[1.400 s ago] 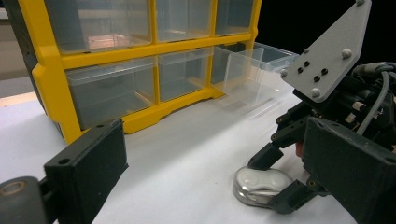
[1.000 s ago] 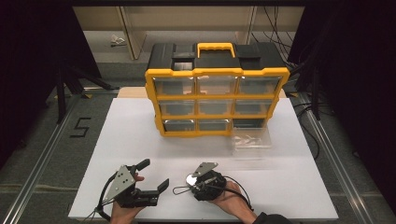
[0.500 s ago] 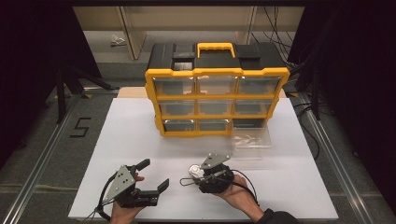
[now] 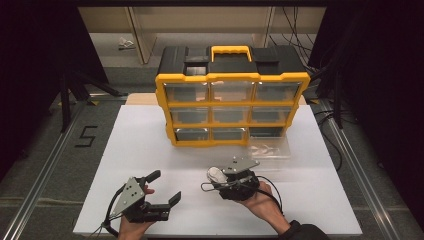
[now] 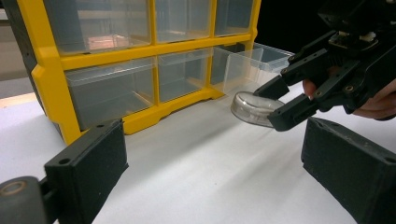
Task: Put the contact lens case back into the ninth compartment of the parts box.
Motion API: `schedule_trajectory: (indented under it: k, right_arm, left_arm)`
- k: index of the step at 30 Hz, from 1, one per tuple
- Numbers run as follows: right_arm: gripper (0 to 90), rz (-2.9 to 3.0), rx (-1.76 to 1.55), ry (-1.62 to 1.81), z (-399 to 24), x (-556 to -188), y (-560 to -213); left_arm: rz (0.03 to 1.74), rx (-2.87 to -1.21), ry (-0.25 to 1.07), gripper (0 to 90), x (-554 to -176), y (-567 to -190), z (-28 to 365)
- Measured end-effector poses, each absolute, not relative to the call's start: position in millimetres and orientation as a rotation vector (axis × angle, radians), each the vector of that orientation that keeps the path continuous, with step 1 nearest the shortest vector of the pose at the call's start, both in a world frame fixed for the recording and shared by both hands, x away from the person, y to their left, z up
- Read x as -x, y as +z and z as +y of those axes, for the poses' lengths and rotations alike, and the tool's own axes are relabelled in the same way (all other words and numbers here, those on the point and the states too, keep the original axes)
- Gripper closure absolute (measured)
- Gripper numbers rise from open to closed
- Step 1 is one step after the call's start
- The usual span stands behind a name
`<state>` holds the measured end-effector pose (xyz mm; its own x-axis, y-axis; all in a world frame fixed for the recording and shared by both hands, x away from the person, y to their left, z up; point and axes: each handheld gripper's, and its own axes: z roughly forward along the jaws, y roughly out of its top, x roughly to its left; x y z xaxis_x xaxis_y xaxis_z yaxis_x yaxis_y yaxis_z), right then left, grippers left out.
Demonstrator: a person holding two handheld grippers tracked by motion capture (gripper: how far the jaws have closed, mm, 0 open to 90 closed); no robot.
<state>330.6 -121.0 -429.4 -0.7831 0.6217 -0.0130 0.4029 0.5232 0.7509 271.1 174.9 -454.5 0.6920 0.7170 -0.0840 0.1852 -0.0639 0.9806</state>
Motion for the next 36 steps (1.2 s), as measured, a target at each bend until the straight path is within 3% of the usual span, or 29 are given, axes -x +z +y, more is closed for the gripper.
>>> schedule_trajectory:
  k: [36]
  right_arm:
    - [49.7,2.358,-0.915,1.218,-155,-342,-401]
  left_arm:
    - [0.749,-1.606,0.511,6.4,-271,-454,175]
